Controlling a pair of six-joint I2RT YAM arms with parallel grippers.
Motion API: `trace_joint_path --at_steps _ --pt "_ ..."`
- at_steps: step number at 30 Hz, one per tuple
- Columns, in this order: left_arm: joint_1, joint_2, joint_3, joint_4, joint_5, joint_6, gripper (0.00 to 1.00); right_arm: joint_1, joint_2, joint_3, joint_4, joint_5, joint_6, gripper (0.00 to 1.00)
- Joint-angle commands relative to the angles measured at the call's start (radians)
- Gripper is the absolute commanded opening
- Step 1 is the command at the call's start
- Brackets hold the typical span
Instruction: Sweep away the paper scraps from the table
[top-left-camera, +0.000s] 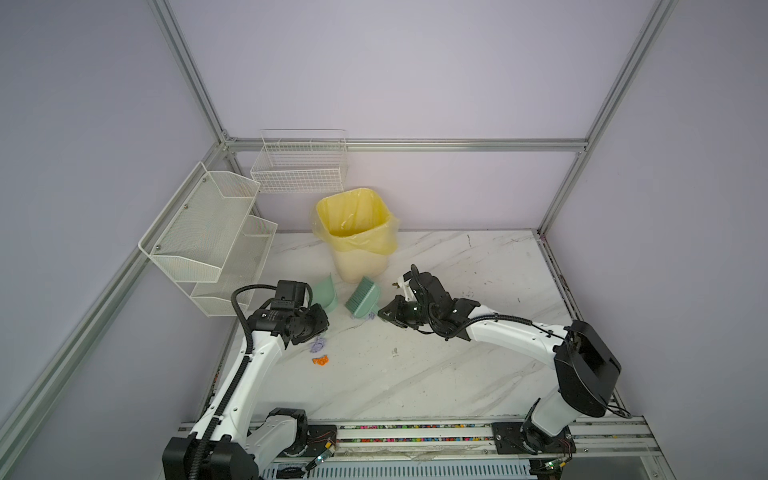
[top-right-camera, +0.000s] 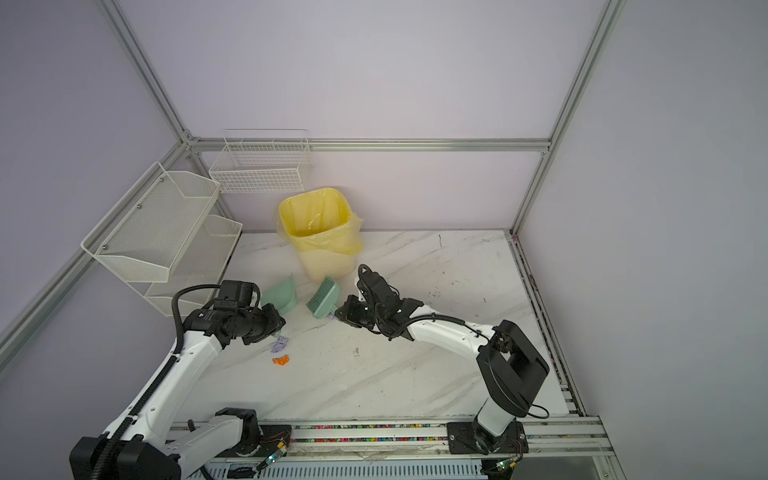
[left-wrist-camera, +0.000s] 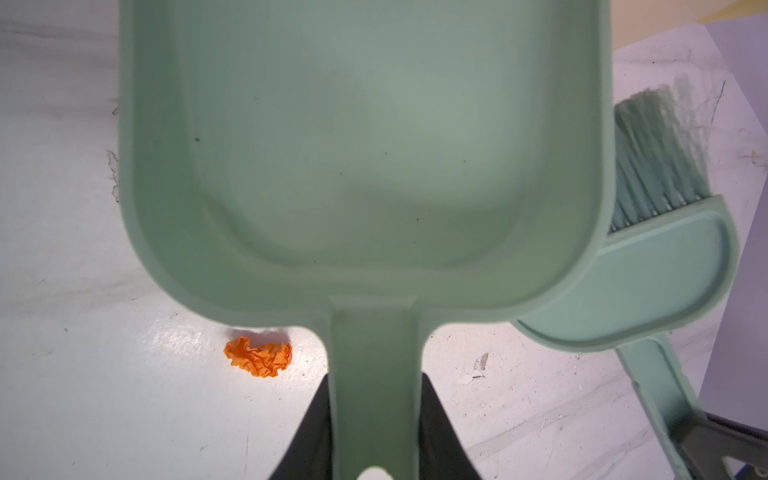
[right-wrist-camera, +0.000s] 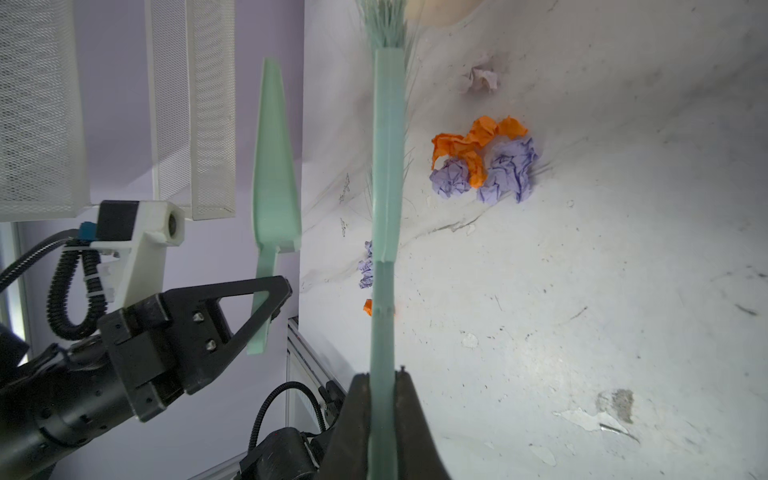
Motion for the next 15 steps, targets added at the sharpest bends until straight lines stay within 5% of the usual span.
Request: trace_joint_path --at_steps 1,9,15 --pt "0.011 -0.028 -0.013 0.042 -0.035 0.028 0.2 0.005 0.029 0.053 0.046 0.002 0.029 0.0" --pt "0.011 -0.01 -0.037 0.093 -0.016 -0.003 0.2 0.007 0.096 0.123 0.046 -0.026 0.024 0.0" --pt "0.01 0.004 -0.023 0.109 -0.013 0.037 0.18 0.007 0.135 0.054 0.208 -0.045 0.124 0.0"
